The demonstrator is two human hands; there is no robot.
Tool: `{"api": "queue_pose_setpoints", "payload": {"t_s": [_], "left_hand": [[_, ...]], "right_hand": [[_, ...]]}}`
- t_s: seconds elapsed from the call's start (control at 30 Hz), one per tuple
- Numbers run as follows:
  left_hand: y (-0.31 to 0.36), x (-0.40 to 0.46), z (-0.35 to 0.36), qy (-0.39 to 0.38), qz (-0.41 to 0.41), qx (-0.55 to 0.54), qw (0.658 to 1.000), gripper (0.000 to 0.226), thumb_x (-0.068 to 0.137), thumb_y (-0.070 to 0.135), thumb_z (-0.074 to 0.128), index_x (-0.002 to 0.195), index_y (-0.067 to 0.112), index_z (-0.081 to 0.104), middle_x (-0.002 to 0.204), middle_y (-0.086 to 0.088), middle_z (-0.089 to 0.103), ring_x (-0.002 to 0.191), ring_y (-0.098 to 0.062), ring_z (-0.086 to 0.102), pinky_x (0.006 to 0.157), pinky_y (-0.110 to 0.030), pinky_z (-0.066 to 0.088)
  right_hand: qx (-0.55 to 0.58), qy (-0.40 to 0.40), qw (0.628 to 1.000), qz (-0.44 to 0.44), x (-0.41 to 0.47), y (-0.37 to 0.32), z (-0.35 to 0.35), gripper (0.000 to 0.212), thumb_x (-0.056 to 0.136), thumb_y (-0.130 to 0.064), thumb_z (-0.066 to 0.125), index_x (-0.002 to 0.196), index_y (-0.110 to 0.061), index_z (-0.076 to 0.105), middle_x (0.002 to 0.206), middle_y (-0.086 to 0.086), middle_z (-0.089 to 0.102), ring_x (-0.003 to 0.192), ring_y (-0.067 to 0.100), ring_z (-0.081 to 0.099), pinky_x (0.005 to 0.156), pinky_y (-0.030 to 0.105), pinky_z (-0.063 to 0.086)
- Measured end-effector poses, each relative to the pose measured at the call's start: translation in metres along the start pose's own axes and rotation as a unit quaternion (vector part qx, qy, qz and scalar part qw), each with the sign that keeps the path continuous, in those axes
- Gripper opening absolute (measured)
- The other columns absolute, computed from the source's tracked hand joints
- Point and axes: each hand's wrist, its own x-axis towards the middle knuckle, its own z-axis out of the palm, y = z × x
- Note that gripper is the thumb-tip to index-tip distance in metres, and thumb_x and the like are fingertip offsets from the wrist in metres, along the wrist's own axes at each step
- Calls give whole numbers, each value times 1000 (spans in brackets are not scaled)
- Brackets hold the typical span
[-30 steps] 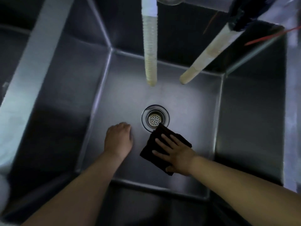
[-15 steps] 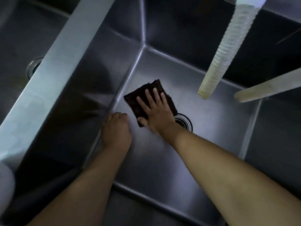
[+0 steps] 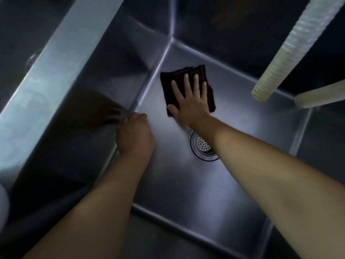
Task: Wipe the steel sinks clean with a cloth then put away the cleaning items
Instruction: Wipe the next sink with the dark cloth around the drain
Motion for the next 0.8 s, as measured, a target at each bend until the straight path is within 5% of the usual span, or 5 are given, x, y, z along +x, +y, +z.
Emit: {"api": "queue_pose_setpoints", "payload": {"t_s": [0.17, 0.33, 0.5, 0.63, 0.8], "left_hand": [[4, -2, 3, -10, 35, -15, 999, 25, 85, 7, 49, 107, 11, 59, 112, -13, 58, 105, -33, 52, 88, -40, 43], [17, -21, 14, -58, 133, -64, 987, 36, 83, 7, 52, 119, 10, 55, 126, -10, 52, 107, -31, 51, 85, -40, 44], [28, -37, 29, -129, 252, -42, 958, 58, 87, 10, 47, 143, 20, 35, 156, -7, 20, 139, -23, 26, 110, -33, 23], [40, -48, 37, -168, 295, 51, 939, 70, 89, 10, 44, 149, 29, 13, 159, -7, -7, 146, -23, -4, 117, -48, 4], [48, -50, 42, -194, 297, 97, 930, 77, 88, 9, 43, 150, 32, 4, 156, -9, -21, 144, -28, -17, 111, -63, -3]], "right_hand": [[47, 10, 989, -137, -105, -24, 27, 68, 89, -48, 44, 149, -25, 20, 156, 17, 14, 143, 40, 6, 115, 54, 1], [26, 13, 984, -174, -191, 3, 43, 56, 90, -36, 43, 144, -19, 37, 151, 10, 33, 139, 32, 29, 112, 52, 23], [15, 14, 999, -36, -222, 48, 36, 53, 84, -32, 42, 133, -14, 53, 137, 11, 52, 125, 32, 50, 106, 46, 33], [8, 8, 989, 150, -192, 45, 21, 54, 78, -29, 65, 127, -8, 59, 120, 18, 61, 98, 39, 59, 84, 47, 46], [-83, -38, 989, 113, -145, 16, 8, 35, 74, -20, 56, 104, -12, 70, 98, 8, 62, 81, 27, 56, 70, 34, 44]]}}
